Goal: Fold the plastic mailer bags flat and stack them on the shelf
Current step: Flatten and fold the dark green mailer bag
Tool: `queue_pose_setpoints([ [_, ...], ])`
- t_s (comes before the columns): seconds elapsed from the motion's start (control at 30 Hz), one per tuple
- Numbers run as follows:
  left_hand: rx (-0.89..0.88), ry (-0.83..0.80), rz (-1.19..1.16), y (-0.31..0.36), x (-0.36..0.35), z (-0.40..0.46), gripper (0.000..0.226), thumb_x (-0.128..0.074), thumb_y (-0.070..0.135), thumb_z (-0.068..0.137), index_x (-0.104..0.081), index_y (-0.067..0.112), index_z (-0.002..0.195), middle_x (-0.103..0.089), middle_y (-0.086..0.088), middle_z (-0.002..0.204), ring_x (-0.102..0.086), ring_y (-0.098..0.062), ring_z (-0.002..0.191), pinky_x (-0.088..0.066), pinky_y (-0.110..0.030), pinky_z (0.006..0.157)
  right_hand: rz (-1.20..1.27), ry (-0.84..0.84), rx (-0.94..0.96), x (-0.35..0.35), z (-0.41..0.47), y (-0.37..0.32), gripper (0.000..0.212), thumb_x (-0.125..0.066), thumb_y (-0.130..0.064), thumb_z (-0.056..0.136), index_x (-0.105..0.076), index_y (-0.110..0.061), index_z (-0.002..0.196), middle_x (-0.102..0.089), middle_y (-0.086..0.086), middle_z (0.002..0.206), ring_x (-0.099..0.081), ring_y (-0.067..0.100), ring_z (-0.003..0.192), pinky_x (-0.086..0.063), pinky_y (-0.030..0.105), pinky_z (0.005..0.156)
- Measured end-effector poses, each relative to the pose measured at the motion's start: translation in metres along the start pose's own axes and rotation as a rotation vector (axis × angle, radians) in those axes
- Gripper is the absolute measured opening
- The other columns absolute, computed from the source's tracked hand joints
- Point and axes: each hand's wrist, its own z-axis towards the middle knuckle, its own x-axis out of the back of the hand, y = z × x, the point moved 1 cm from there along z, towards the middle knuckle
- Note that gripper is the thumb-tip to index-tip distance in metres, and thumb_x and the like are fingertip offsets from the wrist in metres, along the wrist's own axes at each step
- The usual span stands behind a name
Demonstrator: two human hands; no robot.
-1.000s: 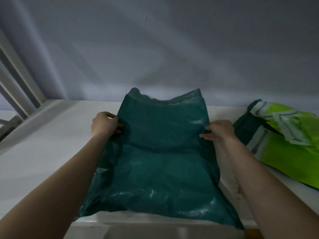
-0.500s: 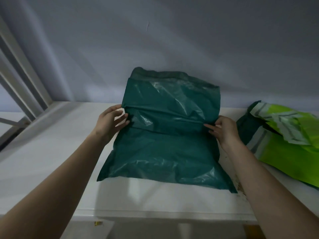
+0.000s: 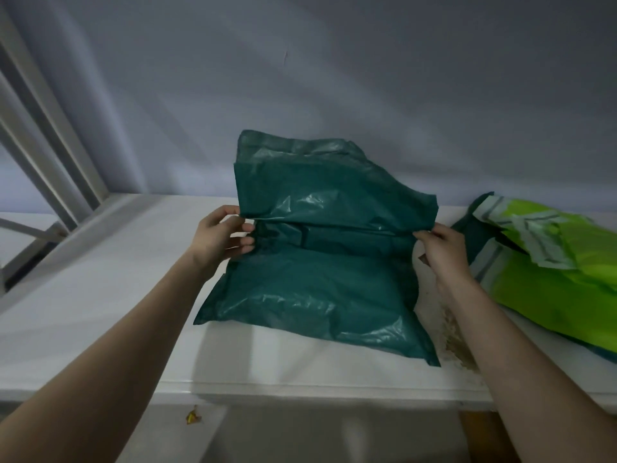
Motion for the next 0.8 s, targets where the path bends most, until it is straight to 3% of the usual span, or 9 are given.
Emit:
queue_pose_setpoints([
  [0.07,0.057,-0.035,-0.147,0.006,-0.002,-0.003,0.024,-0.035,0.014,0.094,-0.056,0.018,0.085,-0.061,-0.002,0.081,-0.066,-0.012,0.058,-0.055,-0.023,0.056,0.017,0.051,-0.084,0.002,0.001,-0.002,0.027,-0.042,-0.001,0.090,-0.049,-0.010,0.066,-0.044,0.005,0.059,-0.043,0.014,0.050,-0.037,0.020,0.050],
  [0.17,0.119,-0.087,-0.295,0.011,-0.003,-0.004,0.032,-0.026,0.023,0.092,-0.057,0.014,0.088,-0.062,-0.003,0.096,-0.069,-0.016,0.079,-0.052,-0.030,0.067,0.221,0.022,-0.243,0.004,-0.003,-0.010,0.027,-0.032,-0.012,0.091,-0.049,-0.009,0.070,-0.058,0.013,0.064,-0.049,0.022,0.056,-0.043,0.028,0.059],
  [0.3,0.157,-0.069,-0.324,0.013,0.001,-0.006,0.044,-0.027,0.043,0.098,-0.059,0.012,0.095,-0.062,-0.006,0.095,-0.066,-0.018,0.085,-0.051,-0.029,0.071,0.312,-0.058,-0.296,0.011,-0.011,-0.015,0.047,-0.027,-0.038,0.097,-0.061,-0.009,0.084,-0.070,0.012,0.068,-0.062,0.026,0.065,-0.047,0.030,0.063],
  [0.43,0.126,-0.042,-0.180,0.012,0.012,-0.012,0.018,-0.039,0.019,0.099,-0.057,0.021,0.100,-0.059,-0.004,0.094,-0.069,-0.009,0.063,-0.057,-0.020,0.060,0.286,-0.116,-0.390,0.023,-0.020,-0.013,0.050,-0.032,-0.048,0.097,-0.061,-0.006,0.094,-0.071,0.011,0.073,-0.062,0.027,0.070,-0.046,0.030,0.063],
  [0.53,0.073,-0.127,0.067,0.010,0.029,-0.018,0.025,-0.054,0.006,0.092,-0.054,0.009,0.116,-0.059,-0.007,0.111,-0.067,-0.006,0.076,-0.055,-0.015,0.067,0.179,-0.164,-0.418,0.028,-0.030,-0.013,0.035,-0.054,-0.037,0.089,-0.070,-0.007,0.091,-0.070,0.011,0.097,-0.061,0.024,0.089,-0.050,0.031,0.075],
  [0.6,0.089,-0.215,0.129,0.011,0.037,-0.026,0.035,-0.068,0.011,0.082,-0.062,0.003,0.115,-0.062,-0.014,0.120,-0.067,-0.014,0.087,-0.056,-0.021,0.074,0.141,-0.179,-0.430,0.030,-0.037,-0.014,0.027,-0.066,-0.024,0.081,-0.070,-0.006,0.102,-0.067,0.010,0.109,-0.061,0.023,0.097,-0.052,0.032,0.080],
  [0.7,0.097,-0.132,0.111,0.013,0.036,-0.042,0.022,-0.067,0.011,0.082,-0.069,0.012,0.104,-0.068,-0.010,0.111,-0.068,-0.014,0.083,-0.057,-0.018,0.070,0.044,-0.171,-0.379,0.031,-0.046,-0.014,0.033,-0.069,-0.007,0.077,-0.069,-0.011,0.110,-0.066,0.009,0.110,-0.062,0.021,0.095,-0.052,0.029,0.079],
  [0.8,-0.005,-0.107,0.334,0.007,0.034,-0.048,0.024,-0.066,0.012,0.085,-0.067,0.015,0.109,-0.066,-0.006,0.111,-0.065,-0.015,0.087,-0.056,-0.017,0.073,-0.131,-0.147,-0.224,0.029,-0.056,-0.013,0.041,-0.063,0.002,0.083,-0.061,-0.011,0.122,-0.060,0.002,0.109,-0.059,0.009,0.083,-0.048,0.021,0.074],
])
